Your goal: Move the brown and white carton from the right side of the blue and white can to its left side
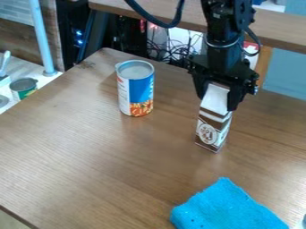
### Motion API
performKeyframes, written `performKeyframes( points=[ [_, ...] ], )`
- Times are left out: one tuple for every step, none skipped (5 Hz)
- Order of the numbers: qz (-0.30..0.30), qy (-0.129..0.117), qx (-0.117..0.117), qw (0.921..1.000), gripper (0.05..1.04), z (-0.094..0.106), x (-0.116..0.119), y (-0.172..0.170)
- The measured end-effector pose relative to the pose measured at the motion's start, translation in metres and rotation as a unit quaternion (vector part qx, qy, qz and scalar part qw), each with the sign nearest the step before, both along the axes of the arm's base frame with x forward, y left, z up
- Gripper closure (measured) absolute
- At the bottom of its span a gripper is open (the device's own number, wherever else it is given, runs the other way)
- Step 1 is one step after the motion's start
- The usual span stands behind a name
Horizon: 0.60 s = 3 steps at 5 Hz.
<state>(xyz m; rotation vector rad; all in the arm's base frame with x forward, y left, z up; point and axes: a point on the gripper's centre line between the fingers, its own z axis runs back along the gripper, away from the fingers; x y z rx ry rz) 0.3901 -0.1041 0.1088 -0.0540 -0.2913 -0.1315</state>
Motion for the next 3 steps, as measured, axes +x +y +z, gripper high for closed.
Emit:
performKeyframes(
  points=[
    [-0.003, -0.016, -0.016, 0.9997, 0.267, 0.018, -0.003, -0.002],
    [0.027, -0.039, -0.039, 0.9981, 0.267, 0.039, -0.010, 0.021],
    [0.082, -0.054, -0.071, 0.9926, 0.267, 0.059, -0.034, 0.060]
  ],
)
